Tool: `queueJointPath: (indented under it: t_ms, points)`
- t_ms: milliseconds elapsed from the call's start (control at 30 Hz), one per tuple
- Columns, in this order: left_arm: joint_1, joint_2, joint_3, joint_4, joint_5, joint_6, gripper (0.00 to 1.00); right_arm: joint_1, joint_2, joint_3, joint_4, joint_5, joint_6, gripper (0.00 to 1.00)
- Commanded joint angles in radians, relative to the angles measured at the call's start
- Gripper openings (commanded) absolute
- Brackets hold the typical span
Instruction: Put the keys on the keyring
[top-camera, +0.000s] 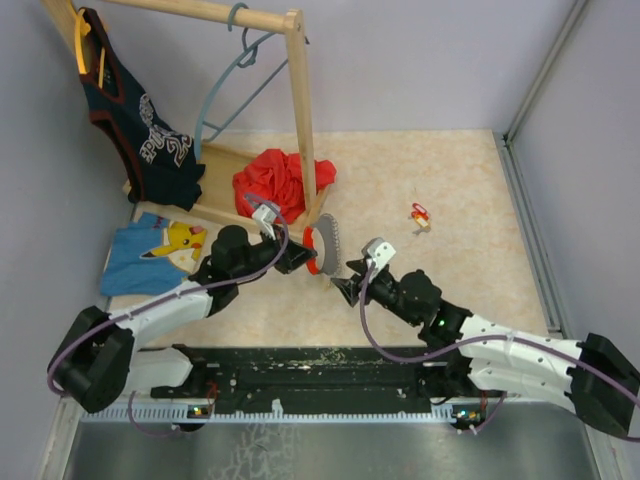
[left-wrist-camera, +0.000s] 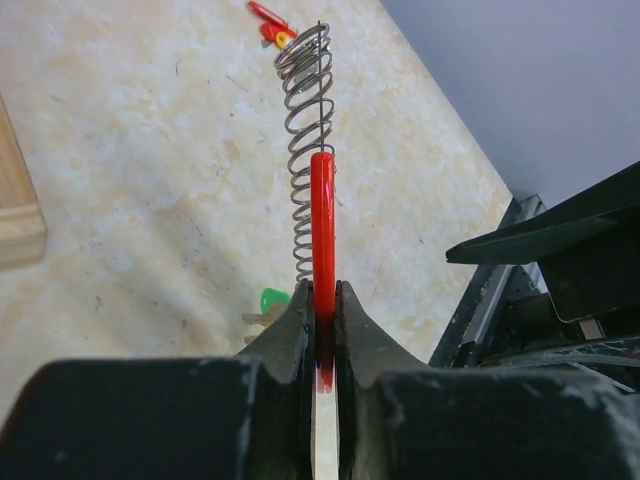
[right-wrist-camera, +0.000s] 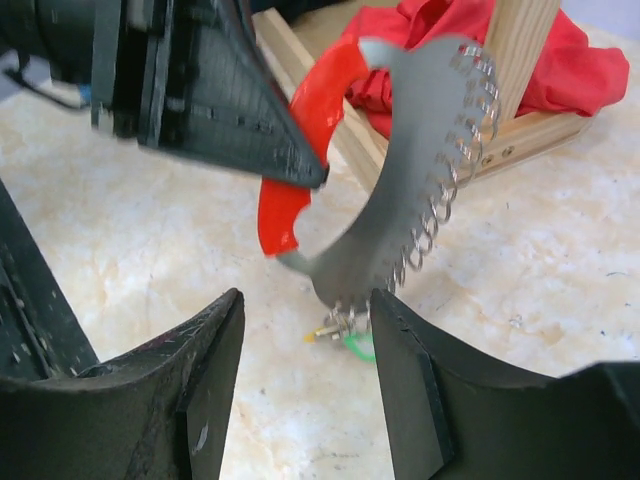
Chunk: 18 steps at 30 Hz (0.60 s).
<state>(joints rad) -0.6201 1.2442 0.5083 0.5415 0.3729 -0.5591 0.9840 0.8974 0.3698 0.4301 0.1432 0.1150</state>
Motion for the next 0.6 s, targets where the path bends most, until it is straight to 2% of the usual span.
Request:
queueJointPath:
  t_ms: [0,133,333,567]
  points:
    - [0.002,-0.071,0.006,-0.018,0.007,0.153,0.00,0.013,-0.075,-0.083,0.120,-0.088,-0.198,0.54]
    - [0.003,-0.132,0.026,-0.057,0.014,0.231,0.00,0.013,-0.105,-0.160,0.223,-0.091,-0.270,0.54]
    - [0.006,-0.191,0.034,-0.095,0.012,0.252,0.01,0.014,-0.059,-0.215,0.313,-0.103,-0.366,0.50]
    - [0.010,-0.247,-0.009,-0.070,0.044,0.230,0.00,0.012,0.055,-0.270,0.504,-0.112,-0.405,0.39]
